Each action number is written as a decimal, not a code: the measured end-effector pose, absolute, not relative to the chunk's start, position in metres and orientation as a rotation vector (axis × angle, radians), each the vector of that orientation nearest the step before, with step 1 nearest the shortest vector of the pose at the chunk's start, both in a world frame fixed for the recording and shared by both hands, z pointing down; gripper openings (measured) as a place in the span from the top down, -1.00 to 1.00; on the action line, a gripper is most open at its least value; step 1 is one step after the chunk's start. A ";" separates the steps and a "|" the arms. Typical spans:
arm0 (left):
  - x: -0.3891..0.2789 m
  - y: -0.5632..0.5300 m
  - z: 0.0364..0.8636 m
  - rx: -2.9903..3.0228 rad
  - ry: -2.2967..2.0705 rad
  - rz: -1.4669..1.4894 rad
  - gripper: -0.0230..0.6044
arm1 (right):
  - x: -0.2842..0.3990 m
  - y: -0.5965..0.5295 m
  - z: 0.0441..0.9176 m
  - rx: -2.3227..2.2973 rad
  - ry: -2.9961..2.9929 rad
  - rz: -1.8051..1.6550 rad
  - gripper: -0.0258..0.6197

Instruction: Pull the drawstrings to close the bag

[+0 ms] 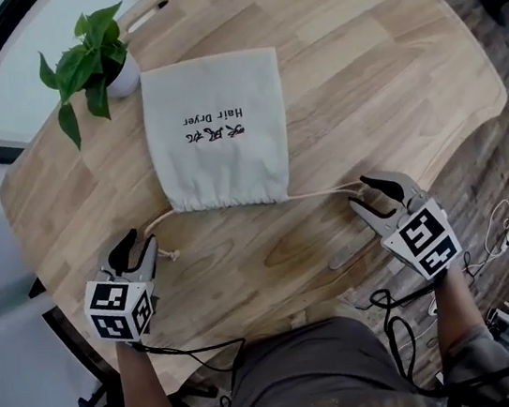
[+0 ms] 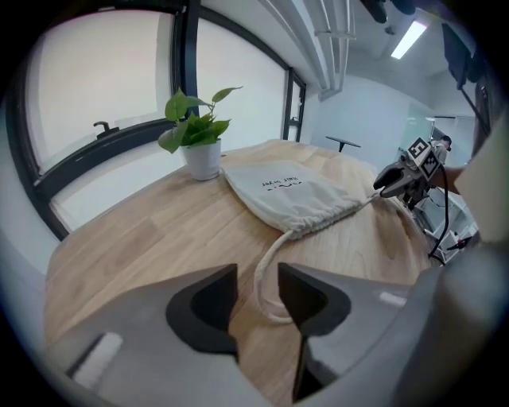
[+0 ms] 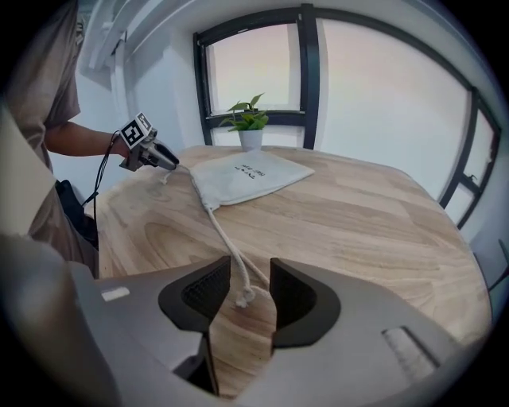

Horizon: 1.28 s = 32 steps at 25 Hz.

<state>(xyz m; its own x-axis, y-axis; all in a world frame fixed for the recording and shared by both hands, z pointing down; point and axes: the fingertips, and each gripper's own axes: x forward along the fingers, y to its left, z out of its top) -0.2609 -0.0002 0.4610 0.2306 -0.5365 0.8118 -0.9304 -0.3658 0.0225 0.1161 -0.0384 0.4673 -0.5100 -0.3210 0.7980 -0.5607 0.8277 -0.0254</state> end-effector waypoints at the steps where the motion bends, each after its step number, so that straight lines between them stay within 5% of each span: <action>1: -0.257 0.001 0.455 2.003 -1.345 0.994 0.34 | 0.114 -0.039 0.463 0.638 -2.163 0.347 0.32; 4: -0.229 0.000 0.439 2.051 -1.325 0.941 -0.04 | 0.118 -0.038 0.450 0.618 -2.202 0.332 0.19; 15: -0.187 -0.031 0.447 2.267 -1.110 1.047 -0.04 | 0.036 -0.037 0.431 0.486 -2.264 0.147 0.22; 32: -0.167 -0.038 0.481 2.320 -0.846 1.222 0.12 | 0.035 -0.033 0.482 0.367 -2.150 0.235 0.38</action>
